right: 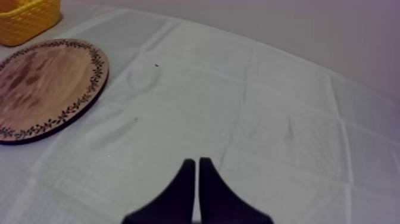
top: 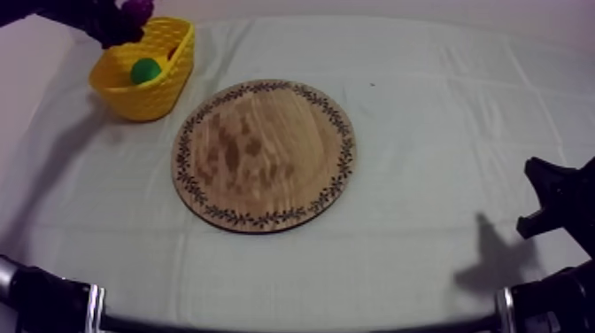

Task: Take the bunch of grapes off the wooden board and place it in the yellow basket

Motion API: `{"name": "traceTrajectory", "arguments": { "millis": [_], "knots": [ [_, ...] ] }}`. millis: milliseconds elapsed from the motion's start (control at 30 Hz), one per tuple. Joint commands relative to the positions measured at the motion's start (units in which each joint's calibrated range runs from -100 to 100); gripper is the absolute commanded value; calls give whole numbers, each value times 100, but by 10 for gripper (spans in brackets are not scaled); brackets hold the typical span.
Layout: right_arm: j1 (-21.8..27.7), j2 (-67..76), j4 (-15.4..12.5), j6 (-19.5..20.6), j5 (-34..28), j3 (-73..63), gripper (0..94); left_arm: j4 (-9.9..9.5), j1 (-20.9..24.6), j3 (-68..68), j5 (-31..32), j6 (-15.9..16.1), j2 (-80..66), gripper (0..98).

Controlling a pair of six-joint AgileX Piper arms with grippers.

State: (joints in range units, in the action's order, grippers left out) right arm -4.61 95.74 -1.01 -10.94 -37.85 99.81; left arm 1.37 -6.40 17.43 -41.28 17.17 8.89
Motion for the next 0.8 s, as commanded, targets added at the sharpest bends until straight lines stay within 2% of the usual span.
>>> {"name": "traceTrajectory", "arguments": {
  "millis": [0, 333, 400, 467, 533, 600, 667, 767],
  "knots": [
    [2, 1, 1, 1, 3, -3, 4, 0, -35, -39, 89, -32, 179, 255],
    [2, 1, 1, -1, 3, -3, 4, 40, 29, -314, 630, -55, 1088, 282],
    [2, 1, 1, -1, 3, -3, 4, 33, 95, -396, 793, -63, 1252, 318],
    [2, 1, 1, -2, 3, -3, 4, 42, 169, -500, 882, -58, 1418, 445],
    [2, 1, 1, -2, 3, -3, 4, 47, 229, -607, 926, -40, 1563, 656],
    [2, 1, 1, -2, 3, -3, 4, 40, 267, -681, 947, -15, 1657, 810],
    [2, 1, 1, -2, 3, -3, 4, 33, 299, -725, 957, -19, 1706, 886],
    [2, 1, 1, -2, 3, -3, 4, 48, 358, -756, 964, -47, 1698, 928]
  ]
}}
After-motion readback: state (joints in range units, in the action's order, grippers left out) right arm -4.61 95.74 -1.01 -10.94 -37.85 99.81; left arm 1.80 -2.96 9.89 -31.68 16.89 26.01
